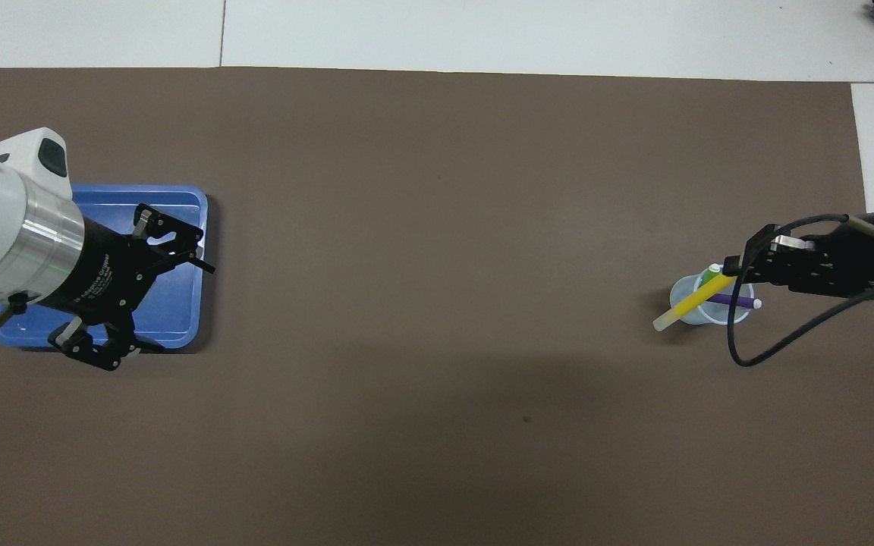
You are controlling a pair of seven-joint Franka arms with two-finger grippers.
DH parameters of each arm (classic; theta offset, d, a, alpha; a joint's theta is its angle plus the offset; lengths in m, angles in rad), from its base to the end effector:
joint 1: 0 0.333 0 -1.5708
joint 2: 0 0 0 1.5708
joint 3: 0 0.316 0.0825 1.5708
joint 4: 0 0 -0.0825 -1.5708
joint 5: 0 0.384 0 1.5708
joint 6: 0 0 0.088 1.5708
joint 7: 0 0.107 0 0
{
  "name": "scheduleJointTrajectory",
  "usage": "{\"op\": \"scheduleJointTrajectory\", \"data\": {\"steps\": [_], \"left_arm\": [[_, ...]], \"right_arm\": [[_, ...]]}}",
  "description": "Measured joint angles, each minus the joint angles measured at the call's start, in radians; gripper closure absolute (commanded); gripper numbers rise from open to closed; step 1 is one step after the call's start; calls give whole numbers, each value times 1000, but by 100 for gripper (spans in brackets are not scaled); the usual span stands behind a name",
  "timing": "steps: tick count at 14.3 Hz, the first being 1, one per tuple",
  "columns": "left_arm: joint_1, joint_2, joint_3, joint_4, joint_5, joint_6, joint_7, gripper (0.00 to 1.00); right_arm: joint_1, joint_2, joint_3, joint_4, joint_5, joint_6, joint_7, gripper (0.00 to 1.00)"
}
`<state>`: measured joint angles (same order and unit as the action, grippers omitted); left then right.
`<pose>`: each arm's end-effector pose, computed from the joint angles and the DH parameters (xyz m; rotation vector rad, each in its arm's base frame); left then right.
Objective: Right arm passes pens to left for tray arrangement
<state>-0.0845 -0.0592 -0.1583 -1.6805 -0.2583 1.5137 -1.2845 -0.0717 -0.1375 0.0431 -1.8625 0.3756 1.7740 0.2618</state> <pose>0.5048 -0.1569 0.6035 2.6131 1.4992 -0.3790 0.5254 0.0182 0.5830 -2.7303 0.4943 -0.0083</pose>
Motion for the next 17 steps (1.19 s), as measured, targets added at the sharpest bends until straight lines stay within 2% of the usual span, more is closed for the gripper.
{"op": "scheduleJointTrajectory", "data": {"steps": [5,11,17], "left_arm": [[-55,-20,-1,-77,-56,159,-404,0],[-160,-25,-2,-93,-63,320,-847,0],[-352,-24,-3,-101,-65,500,-1075,0]], "right_arm": [[2,0,5,0,167,0,74,100],[75,0,14,-6,278,24,207,100],[169,0,33,-22,354,131,325,100]]}}
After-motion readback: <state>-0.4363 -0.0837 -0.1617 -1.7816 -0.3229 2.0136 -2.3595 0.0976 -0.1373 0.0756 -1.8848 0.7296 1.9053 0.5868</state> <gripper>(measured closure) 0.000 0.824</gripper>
